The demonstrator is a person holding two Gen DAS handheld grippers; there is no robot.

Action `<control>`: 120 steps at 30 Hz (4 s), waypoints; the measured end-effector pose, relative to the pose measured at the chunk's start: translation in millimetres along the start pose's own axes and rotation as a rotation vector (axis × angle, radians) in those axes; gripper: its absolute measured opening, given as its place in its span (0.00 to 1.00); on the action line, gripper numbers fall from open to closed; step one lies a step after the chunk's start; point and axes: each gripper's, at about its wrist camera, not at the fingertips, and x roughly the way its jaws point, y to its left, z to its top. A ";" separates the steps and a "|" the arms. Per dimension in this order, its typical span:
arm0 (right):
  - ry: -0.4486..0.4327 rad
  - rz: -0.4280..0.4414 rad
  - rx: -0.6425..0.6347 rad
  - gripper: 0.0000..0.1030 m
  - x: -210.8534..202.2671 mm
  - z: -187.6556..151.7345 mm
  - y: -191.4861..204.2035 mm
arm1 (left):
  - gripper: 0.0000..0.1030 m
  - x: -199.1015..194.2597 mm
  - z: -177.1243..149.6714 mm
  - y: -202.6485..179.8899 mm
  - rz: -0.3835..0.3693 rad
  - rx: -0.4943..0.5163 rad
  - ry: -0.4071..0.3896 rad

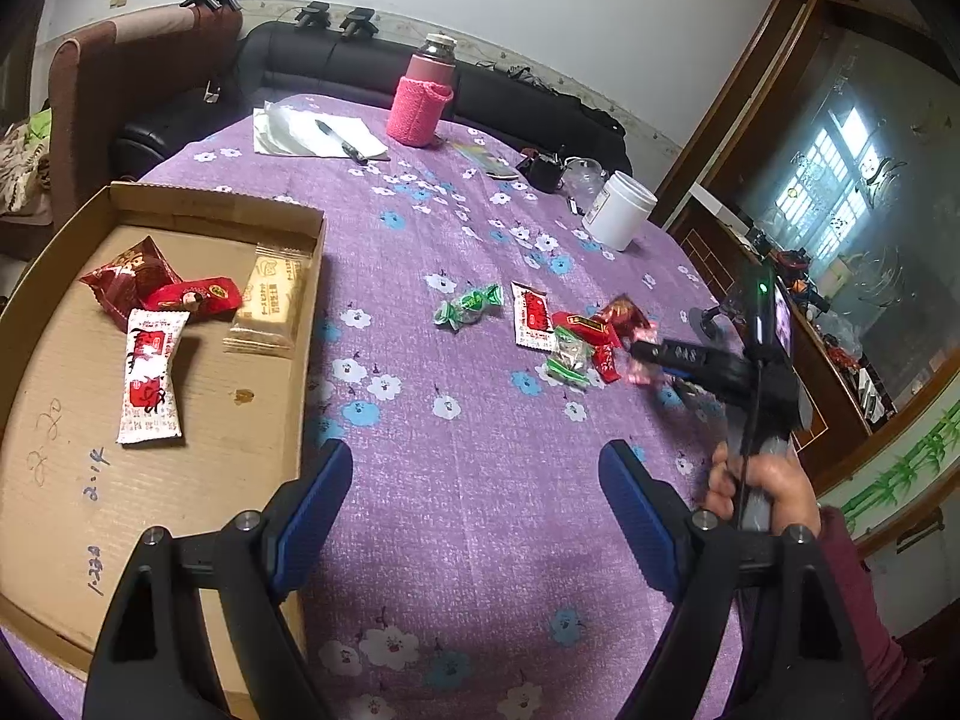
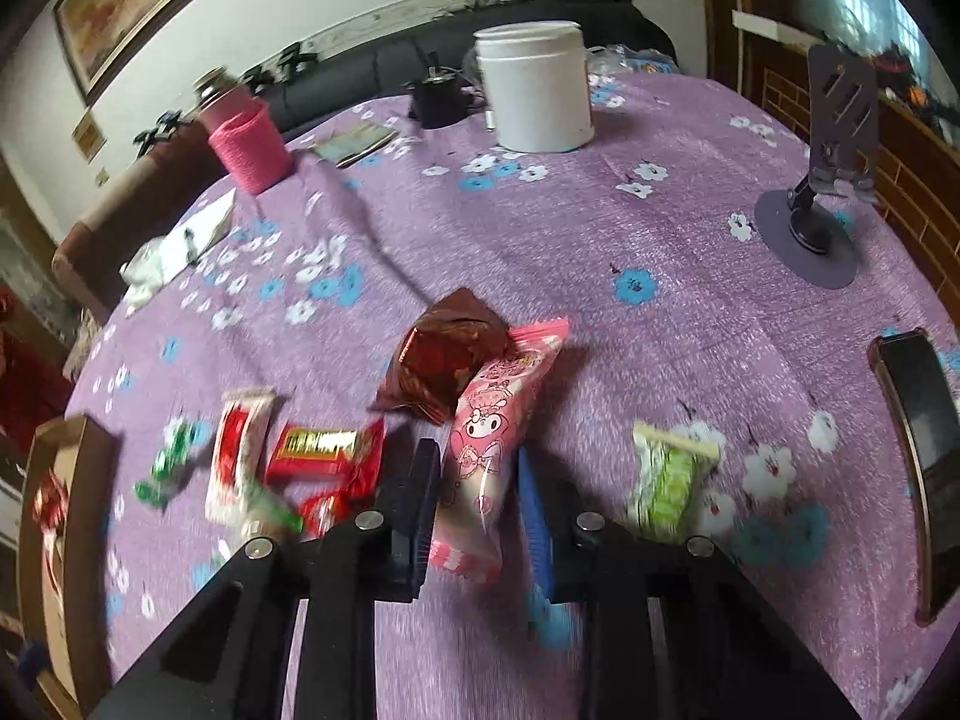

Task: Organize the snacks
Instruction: 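Grasp the pink cartoon-printed packet with the right tool and lift it, then grasp the clear green-wrapped candy with the left tool while the right holds the pink packet, then carry the clear candy and pink packet over the box with both tools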

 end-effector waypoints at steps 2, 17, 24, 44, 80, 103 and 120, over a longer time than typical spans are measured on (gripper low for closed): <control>0.010 0.012 -0.025 0.26 -9.1 -11.1 2.7 | 0.81 -1.5 -0.5 -0.1 -0.003 0.000 0.001; 0.032 0.139 -0.069 0.27 -48.7 -74.6 -2.9 | 0.81 -9.1 -6.5 -11.8 -0.005 0.015 -0.002; 0.006 0.162 -0.055 0.27 -48.9 -76.6 -6.8 | 0.81 -5.8 -8.0 -12.9 0.000 0.014 0.006; -0.001 0.227 -0.023 0.27 -49.1 -78.1 -15.3 | 0.81 41.1 45.7 -38.9 0.068 0.174 0.045; -0.023 0.181 -0.098 0.43 -42.4 -73.7 4.6 | 0.20 72.0 58.0 -44.5 0.033 0.250 0.073; -0.047 0.372 -0.217 0.26 -110.3 -86.7 96.1 | 0.21 -64.6 8.7 115.0 0.157 -0.117 -0.131; 0.129 0.470 -0.466 0.26 -54.2 -100.2 288.7 | 0.21 -20.8 38.0 200.3 0.321 -0.200 0.032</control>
